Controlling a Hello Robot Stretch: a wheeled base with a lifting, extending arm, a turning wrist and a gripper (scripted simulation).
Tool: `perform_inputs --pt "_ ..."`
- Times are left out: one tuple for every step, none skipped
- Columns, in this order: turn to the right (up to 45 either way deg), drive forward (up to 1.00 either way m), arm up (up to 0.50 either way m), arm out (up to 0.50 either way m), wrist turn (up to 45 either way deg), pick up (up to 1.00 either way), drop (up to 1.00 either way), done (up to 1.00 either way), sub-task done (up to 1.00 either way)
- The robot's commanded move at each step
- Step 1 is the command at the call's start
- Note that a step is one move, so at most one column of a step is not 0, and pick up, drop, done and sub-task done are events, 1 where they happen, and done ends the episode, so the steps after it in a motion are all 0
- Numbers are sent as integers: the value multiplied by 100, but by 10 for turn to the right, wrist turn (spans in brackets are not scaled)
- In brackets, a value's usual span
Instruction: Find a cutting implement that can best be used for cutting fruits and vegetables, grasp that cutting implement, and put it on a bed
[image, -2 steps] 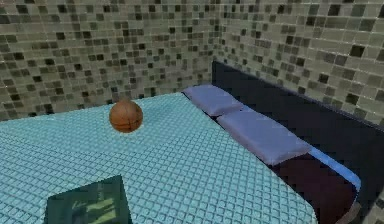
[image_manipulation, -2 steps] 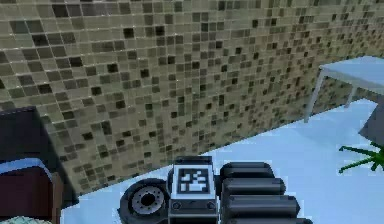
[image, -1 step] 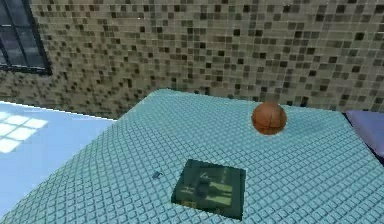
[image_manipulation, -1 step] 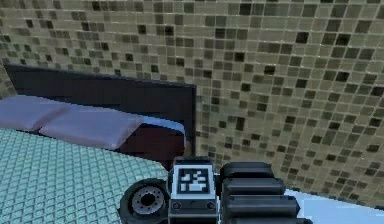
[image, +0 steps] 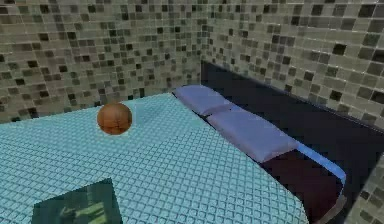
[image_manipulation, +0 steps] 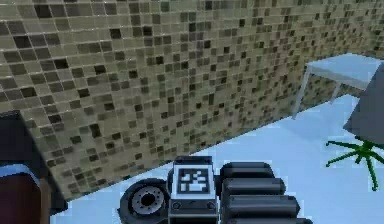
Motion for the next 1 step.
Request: perform_inputs --pt "-420 0 0 0 0 0 0 0 0"
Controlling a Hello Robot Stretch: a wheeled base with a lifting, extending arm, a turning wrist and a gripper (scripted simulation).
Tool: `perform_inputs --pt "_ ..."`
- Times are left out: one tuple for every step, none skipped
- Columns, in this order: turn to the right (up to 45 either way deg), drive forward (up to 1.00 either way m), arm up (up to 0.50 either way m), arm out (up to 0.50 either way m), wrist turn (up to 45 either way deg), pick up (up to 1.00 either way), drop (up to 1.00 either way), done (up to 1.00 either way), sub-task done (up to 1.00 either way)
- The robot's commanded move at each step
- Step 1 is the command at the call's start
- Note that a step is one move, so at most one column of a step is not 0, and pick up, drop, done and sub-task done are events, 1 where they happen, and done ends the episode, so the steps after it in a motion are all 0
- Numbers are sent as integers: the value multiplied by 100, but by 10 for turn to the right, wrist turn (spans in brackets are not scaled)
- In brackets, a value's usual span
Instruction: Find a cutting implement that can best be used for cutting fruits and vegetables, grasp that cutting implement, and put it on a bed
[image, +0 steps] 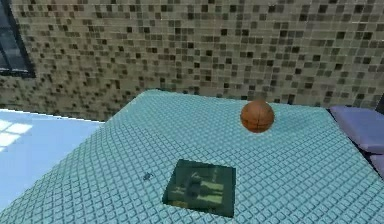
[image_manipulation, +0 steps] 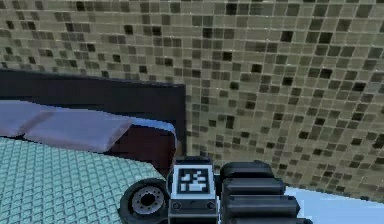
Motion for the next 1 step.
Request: perform_inputs --pt "450 0 0 0 0 0 0 0 0"
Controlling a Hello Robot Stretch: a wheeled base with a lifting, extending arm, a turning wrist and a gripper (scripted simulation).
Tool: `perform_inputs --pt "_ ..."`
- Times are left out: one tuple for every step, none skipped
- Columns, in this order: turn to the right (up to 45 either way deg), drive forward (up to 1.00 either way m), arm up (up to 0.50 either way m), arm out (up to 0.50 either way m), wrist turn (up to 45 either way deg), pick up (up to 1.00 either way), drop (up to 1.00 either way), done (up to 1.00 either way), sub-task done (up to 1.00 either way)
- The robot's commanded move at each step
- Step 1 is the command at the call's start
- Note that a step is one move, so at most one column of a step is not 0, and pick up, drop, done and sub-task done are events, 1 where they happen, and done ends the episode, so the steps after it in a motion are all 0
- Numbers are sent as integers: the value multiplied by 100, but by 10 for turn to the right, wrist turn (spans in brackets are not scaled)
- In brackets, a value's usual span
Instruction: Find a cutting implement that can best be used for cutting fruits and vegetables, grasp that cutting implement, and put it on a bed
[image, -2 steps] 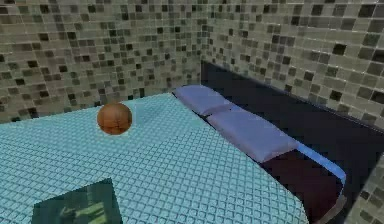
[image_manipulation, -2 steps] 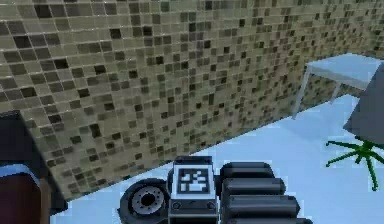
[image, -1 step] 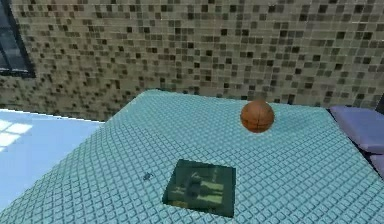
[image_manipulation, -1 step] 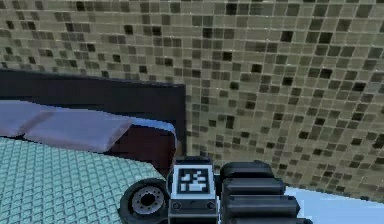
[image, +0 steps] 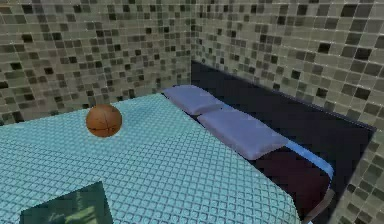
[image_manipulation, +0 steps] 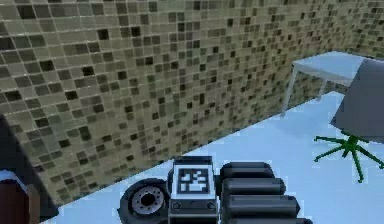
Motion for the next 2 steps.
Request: perform_inputs --pt "450 0 0 0 0 0 0 0 0" --pt "0 5 0 0 0 0 0 0 0"
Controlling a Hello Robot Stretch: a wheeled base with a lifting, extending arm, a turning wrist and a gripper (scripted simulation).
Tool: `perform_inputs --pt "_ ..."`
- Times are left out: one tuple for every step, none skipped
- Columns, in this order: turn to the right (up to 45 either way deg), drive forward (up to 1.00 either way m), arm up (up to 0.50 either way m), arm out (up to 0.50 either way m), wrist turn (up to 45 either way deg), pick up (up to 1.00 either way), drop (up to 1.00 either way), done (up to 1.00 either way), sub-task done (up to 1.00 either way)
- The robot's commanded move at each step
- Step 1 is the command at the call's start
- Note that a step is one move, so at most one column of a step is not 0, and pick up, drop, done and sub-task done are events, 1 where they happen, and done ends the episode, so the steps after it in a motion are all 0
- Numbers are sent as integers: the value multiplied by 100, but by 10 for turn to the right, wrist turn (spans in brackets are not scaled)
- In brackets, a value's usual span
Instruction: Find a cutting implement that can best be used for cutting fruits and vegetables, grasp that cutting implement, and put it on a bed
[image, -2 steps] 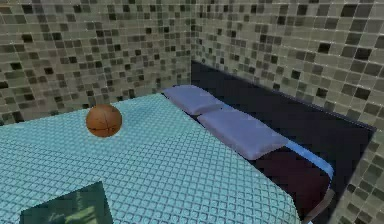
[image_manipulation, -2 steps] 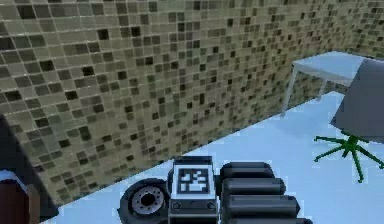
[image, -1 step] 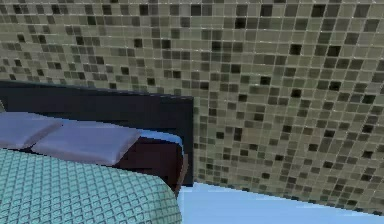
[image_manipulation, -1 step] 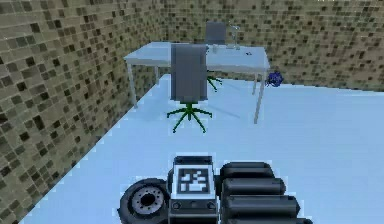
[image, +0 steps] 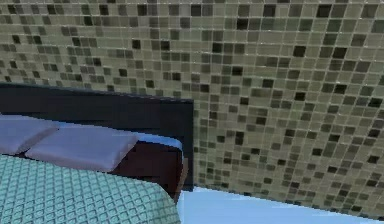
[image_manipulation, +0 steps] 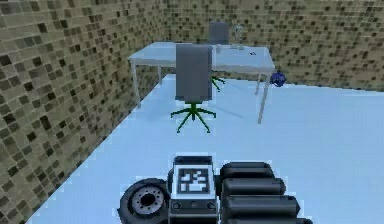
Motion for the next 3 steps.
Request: perform_inputs --pt "-450 0 0 0 0 0 0 0 0" --pt "-450 0 0 0 0 0 0 0 0" --pt "-450 0 0 0 0 0 0 0 0"
